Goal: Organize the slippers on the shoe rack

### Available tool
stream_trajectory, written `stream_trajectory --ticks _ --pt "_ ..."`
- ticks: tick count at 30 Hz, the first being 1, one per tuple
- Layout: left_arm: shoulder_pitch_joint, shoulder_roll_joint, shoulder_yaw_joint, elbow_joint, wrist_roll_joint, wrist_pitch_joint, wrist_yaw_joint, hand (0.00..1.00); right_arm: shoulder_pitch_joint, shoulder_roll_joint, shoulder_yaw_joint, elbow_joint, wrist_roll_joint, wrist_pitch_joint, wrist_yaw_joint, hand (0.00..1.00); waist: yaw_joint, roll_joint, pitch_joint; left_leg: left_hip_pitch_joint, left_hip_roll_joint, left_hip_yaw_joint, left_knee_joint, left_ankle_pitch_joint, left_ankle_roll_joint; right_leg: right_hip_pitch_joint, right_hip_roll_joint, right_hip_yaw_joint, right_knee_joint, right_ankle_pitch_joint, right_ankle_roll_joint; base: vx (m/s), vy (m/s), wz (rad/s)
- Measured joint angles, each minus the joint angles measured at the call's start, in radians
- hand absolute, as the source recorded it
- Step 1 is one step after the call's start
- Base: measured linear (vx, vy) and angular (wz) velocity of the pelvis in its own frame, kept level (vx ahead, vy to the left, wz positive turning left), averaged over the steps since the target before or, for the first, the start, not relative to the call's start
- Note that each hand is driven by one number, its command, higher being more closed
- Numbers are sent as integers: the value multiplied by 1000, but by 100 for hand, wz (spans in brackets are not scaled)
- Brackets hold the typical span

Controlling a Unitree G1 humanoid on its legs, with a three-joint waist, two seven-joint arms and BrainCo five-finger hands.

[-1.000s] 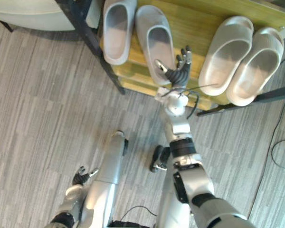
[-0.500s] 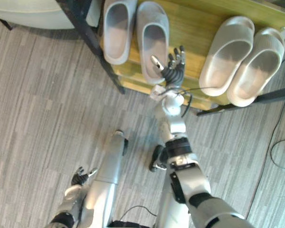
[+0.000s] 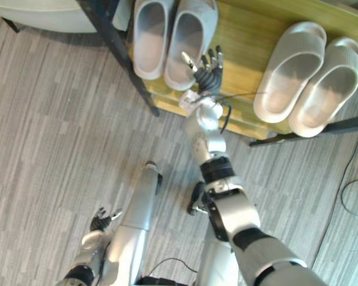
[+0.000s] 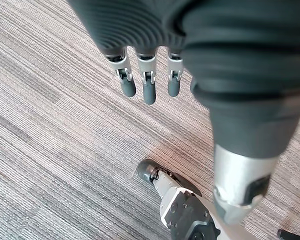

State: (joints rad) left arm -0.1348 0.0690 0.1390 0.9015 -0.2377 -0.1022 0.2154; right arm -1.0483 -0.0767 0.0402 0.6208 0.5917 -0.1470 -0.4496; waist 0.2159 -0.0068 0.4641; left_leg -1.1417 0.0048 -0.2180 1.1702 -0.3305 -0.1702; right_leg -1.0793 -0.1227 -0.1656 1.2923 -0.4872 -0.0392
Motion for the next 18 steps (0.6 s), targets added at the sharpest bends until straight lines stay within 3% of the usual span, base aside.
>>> stream_trajectory --ticks 11,18 --pt "-10 0 2 20 0 -1 -2 0 1 -70 3 16 -55 43 19 0 -3 3 -2 25 7 3 -2 1 -2 24 2 2 -4 1 -8 0 0 0" --pt "1 -3 26 21 1 2 -1 0 244 -96 2 -224 -209 61 42 0 -28 2 -6 163 22 33 -57 -10 19 163 3 13 -77 8 8 23 69 -6"
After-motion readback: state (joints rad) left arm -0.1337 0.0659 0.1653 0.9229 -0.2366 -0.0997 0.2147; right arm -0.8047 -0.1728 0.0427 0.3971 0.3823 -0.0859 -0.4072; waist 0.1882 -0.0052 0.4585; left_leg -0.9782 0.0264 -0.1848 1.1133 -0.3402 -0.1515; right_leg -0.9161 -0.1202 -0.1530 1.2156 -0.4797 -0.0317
